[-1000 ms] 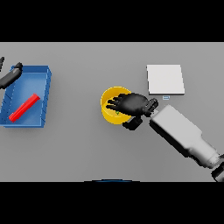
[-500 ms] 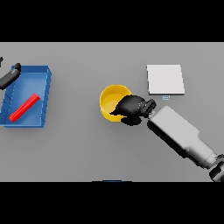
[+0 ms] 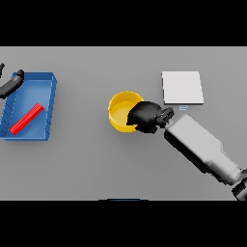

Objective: Pick up the red beaker and tilt it to pour out 1 green nut into yellow bowl. Pick up the yellow bowl and place it on the metallic measuring scale.

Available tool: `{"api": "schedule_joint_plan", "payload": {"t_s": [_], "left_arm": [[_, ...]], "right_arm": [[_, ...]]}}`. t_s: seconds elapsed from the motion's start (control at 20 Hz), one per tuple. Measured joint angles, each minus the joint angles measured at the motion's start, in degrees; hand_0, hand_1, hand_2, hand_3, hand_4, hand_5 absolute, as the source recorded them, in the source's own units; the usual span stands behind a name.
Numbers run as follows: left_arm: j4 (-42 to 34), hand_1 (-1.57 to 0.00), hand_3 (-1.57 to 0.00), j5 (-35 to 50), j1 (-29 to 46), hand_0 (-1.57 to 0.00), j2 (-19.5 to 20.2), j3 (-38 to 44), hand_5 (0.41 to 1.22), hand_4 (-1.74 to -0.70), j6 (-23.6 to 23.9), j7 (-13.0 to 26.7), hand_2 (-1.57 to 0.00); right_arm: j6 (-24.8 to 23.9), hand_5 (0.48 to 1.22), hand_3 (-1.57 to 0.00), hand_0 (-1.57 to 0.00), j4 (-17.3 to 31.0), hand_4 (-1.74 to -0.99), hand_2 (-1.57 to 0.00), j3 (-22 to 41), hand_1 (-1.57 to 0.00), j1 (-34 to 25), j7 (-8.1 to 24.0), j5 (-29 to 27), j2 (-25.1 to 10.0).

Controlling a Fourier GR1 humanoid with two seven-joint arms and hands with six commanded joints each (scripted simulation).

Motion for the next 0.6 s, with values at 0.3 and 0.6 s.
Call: {"api": "schedule_joint_plan", "payload": {"t_s": [0.3, 0.6], "left_arm": [[-0.01, 0.00, 0.00, 0.02, 0.24, 0.00, 0.25, 0.08, 0.692, -0.72, 0.00, 0.13, 0.00], [-0.77, 0.00, 0.00, 0.05, 0.19, 0.00, 0.29, -0.05, 0.686, -0.72, 0.03, 0.40, 0.00]], "right_arm": [[3.64, 1.218, -1.23, -1.56, -5.69, -1.737, -1.43, -3.85, -1.56, -0.14, 1.97, -3.19, -3.31], [4.25, 1.220, -1.16, -1.56, -10.95, -1.740, -1.51, -7.46, -1.57, 0.52, 4.86, -4.11, -7.36]]}}
